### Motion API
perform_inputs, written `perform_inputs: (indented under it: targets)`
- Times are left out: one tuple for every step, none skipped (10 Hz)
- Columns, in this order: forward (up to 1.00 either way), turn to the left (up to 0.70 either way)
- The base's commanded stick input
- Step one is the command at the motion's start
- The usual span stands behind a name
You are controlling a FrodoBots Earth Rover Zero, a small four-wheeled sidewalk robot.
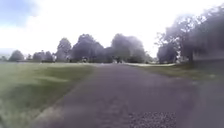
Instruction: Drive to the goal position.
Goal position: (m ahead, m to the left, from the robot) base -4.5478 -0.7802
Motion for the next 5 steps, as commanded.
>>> perform_inputs:
  targets:
    - [0.70, -0.19]
    - [0.70, -0.18]
    - [0.70, 0.00]
    - [0.70, 0.00]
    - [0.70, 0.00]
